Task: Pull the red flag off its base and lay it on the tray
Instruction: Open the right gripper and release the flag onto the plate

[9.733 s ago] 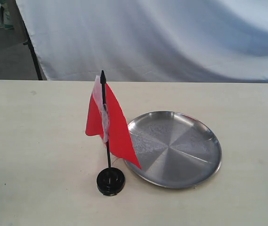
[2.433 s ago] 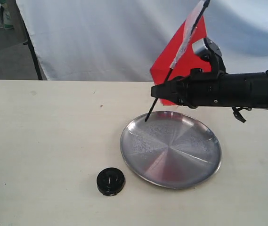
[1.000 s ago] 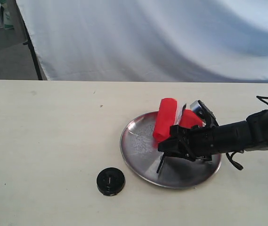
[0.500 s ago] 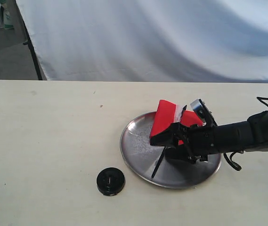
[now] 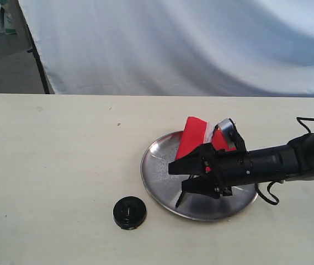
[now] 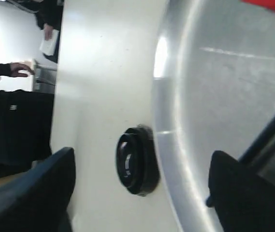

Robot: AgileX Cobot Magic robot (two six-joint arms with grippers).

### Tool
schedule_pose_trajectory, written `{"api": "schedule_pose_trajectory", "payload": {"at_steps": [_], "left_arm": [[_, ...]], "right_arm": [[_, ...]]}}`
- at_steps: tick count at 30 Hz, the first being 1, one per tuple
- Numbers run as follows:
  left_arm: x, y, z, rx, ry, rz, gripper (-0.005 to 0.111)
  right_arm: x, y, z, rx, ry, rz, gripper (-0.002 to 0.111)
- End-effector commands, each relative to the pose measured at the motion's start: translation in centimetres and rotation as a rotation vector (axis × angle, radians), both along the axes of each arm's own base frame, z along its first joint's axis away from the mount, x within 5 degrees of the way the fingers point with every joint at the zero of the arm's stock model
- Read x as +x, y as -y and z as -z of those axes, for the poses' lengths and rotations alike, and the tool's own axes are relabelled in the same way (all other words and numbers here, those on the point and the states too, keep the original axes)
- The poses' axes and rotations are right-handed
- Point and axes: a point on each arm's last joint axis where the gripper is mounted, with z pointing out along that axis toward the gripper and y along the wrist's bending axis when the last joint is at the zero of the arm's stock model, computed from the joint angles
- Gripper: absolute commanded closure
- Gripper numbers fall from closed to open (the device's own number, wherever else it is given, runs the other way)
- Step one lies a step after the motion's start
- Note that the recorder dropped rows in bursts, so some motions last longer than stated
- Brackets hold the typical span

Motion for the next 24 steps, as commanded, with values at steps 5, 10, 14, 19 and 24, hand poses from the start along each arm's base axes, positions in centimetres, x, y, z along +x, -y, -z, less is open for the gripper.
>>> {"api": "schedule_pose_trajectory", "payload": {"at_steps": [5,10,14,19,24], "left_arm": [[0.0,0.0,0.0,0.002,-0.001,-0.002,0.107],[0.0,0.0,0.0,0.002,-0.001,-0.002,0.107],[0.0,0.0,0.0,0.002,-0.001,-0.002,0.107],[0.0,0.0,0.0,0.002,-0.001,-0.002,0.107],[0.0,0.0,0.0,0.002,-0.001,-0.002,0.107]], "right_arm": [[0.6,-0.3,-1.7,0.087,-0.010,-0.027,0.036],[0.6,-0.3,-3.1,0.096,0.031,-0.029,0.060],[0.6,-0.3,-5.2,0.107,0.095,-0.035,0.096],[0.2,-0.3,-8.6,0.123,0.208,-0.053,0.108],[-0.9,0.0,-11.7,0.134,0.328,-0.075,0.108]]}}
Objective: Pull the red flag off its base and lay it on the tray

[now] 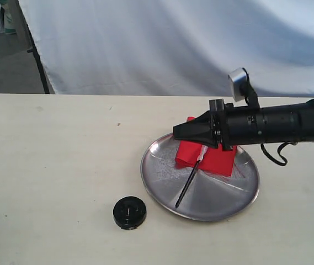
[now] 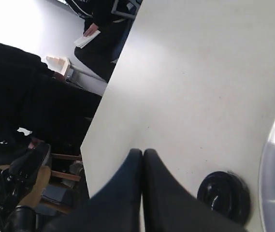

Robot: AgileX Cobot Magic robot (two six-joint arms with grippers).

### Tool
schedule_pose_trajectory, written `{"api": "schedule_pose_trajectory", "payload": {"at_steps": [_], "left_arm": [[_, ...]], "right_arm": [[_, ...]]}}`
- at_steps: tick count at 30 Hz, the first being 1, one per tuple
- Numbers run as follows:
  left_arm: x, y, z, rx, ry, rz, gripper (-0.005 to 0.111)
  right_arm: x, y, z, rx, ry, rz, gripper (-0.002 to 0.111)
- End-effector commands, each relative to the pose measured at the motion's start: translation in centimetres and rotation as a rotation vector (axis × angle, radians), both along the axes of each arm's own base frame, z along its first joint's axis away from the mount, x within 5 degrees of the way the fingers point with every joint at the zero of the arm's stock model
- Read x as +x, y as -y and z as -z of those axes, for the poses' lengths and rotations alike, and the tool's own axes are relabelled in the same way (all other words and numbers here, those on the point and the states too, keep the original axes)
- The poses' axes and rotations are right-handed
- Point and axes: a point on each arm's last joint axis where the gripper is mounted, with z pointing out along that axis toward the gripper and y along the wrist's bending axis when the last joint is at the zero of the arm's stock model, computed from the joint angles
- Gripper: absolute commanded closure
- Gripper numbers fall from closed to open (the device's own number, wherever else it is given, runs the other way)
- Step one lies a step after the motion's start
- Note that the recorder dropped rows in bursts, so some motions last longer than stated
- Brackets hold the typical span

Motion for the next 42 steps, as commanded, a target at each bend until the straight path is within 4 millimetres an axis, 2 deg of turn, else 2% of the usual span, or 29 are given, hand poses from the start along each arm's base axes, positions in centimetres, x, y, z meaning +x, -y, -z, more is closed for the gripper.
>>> {"api": "schedule_pose_trajectory", "payload": {"at_steps": [1,9,13,17,20,32,37,42], "left_arm": [[0.0,0.0,0.0,0.002,-0.001,-0.002,0.107],[0.0,0.0,0.0,0.002,-0.001,-0.002,0.107],[0.0,0.0,0.0,0.002,-0.001,-0.002,0.107],[0.0,0.0,0.0,0.002,-0.001,-0.002,0.107],[0.0,0.0,0.0,0.002,-0.001,-0.002,0.107],[0.0,0.0,0.0,-0.003,0.000,-0.002,0.107],[0.0,0.0,0.0,0.002,-0.001,-0.002,0.107],[0.0,0.0,0.0,0.002,-0.001,-0.002,0.107]], "right_arm": [[-1.4,0.3,-2.9,0.017,0.127,-0.036,0.108],[-4.7,1.1,-6.9,0.068,0.341,-0.027,0.108],[-6.7,1.6,-8.0,0.093,0.472,-0.018,0.108],[-8.9,2.2,-7.9,0.118,0.571,0.016,0.108],[-10.6,2.6,-7.0,0.103,0.625,0.002,0.108],[-15.5,3.7,-4.3,0.053,0.776,-0.058,0.108],[-17.1,4.1,-4.3,0.055,0.783,-0.058,0.108],[-20.1,4.8,-5.6,0.077,0.898,-0.051,0.108]]}}
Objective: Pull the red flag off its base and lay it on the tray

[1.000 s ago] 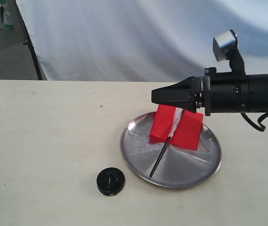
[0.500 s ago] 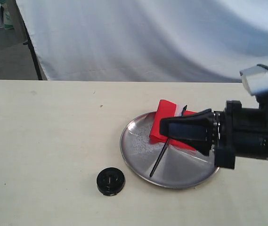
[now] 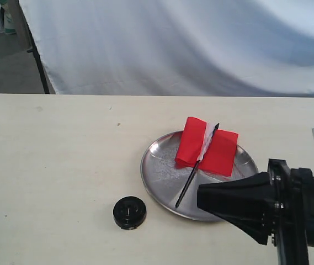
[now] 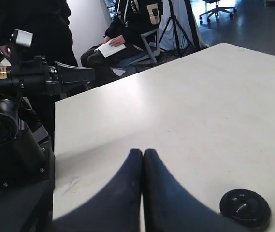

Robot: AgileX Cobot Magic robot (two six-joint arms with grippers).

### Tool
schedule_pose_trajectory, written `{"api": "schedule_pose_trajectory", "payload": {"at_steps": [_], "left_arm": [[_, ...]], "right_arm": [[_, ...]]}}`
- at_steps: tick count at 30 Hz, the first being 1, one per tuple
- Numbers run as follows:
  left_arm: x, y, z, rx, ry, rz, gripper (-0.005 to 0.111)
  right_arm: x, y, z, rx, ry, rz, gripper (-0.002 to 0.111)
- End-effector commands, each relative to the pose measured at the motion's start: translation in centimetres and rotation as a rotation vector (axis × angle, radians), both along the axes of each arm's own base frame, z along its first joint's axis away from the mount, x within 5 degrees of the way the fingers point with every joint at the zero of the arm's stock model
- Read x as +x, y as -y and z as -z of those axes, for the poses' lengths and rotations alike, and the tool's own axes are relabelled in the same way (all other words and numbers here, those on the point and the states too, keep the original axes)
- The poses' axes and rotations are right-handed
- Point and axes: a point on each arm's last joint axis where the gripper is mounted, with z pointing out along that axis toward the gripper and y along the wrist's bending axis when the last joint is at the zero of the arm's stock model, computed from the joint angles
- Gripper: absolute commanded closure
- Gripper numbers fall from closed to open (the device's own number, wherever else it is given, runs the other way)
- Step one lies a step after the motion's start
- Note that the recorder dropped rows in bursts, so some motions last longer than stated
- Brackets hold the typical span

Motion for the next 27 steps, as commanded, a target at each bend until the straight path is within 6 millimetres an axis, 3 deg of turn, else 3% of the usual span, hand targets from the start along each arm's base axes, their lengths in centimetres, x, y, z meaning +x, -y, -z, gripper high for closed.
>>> {"api": "schedule_pose_trajectory", "payload": {"at_steps": [1,4,27], "left_arm": [[0.0,0.0,0.0,0.002,-0.001,-0.002,0.107],[0.0,0.0,0.0,0.002,-0.001,-0.002,0.107],[0.0,0.0,0.0,0.002,-0.001,-0.002,0.107]], "right_arm": [[-2.4,0.6,-1.0,0.035,0.101,0.003,0.108],[-5.3,1.2,-1.4,0.065,0.167,0.006,0.108],[-16.2,3.7,-3.3,0.312,0.423,-0.027,0.108]]}}
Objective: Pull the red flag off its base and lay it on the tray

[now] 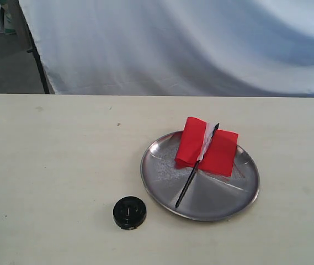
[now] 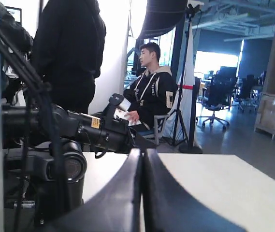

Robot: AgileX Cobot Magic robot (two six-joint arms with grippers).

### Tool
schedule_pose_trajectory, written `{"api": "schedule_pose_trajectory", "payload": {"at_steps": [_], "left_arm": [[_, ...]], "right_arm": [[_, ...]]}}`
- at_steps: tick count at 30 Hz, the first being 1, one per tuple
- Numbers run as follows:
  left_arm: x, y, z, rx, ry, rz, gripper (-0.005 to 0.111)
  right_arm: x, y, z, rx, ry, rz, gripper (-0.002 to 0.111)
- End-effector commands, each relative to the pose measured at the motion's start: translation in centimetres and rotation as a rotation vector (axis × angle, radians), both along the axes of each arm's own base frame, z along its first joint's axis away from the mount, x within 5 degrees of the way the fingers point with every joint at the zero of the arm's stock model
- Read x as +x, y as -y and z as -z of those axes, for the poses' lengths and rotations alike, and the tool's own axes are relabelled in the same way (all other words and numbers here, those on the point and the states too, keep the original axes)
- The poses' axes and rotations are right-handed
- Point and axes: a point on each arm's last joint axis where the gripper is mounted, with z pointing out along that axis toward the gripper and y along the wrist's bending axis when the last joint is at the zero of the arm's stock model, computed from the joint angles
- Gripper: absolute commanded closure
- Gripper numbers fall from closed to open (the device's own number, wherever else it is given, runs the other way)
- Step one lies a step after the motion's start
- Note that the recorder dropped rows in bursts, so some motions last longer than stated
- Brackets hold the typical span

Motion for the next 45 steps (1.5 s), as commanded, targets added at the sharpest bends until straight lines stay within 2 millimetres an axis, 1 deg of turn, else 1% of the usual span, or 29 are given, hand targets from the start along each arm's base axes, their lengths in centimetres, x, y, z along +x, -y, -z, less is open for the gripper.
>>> {"api": "schedule_pose_trajectory", "payload": {"at_steps": [1,7,15,17,20,21,25,30,33,35,37,40,45], "left_arm": [[0.0,0.0,0.0,0.002,-0.001,-0.002,0.107],[0.0,0.0,0.0,0.004,0.001,-0.003,0.107],[0.0,0.0,0.0,0.004,0.001,-0.003,0.107],[0.0,0.0,0.0,0.004,0.001,-0.003,0.107],[0.0,0.0,0.0,0.004,0.001,-0.003,0.107],[0.0,0.0,0.0,0.004,0.001,-0.003,0.107],[0.0,0.0,0.0,0.004,0.001,-0.003,0.107],[0.0,0.0,0.0,0.004,0.001,-0.003,0.107],[0.0,0.0,0.0,0.004,0.001,-0.003,0.107],[0.0,0.0,0.0,0.004,0.001,-0.003,0.107],[0.0,0.0,0.0,0.004,0.001,-0.003,0.107],[0.0,0.0,0.0,0.004,0.001,-0.003,0.107],[0.0,0.0,0.0,0.004,0.001,-0.003,0.107]], "right_arm": [[-2.0,0.5,0.1,0.055,0.045,-0.017,0.108],[-2.0,0.5,0.1,0.066,-0.061,-0.039,0.108],[-1.9,0.5,0.2,0.057,-0.065,-0.035,0.108],[-1.7,0.5,0.2,0.061,-0.063,-0.010,0.108],[-0.5,0.8,0.2,0.075,-0.085,0.127,0.108],[-0.3,0.8,0.2,0.076,-0.089,0.150,0.108],[-0.1,0.8,0.6,0.022,-0.065,0.172,0.108],[0.1,0.7,1.5,0.007,-0.042,0.181,0.108],[0.4,0.7,2.3,0.034,0.045,0.200,0.108],[0.7,0.7,3.1,0.005,0.110,0.223,0.108],[0.9,0.7,3.4,-0.009,0.132,0.251,0.108],[1.3,0.9,3.5,-0.011,0.118,0.296,0.108],[1.4,0.9,3.5,-0.011,0.117,0.298,0.108]]}}
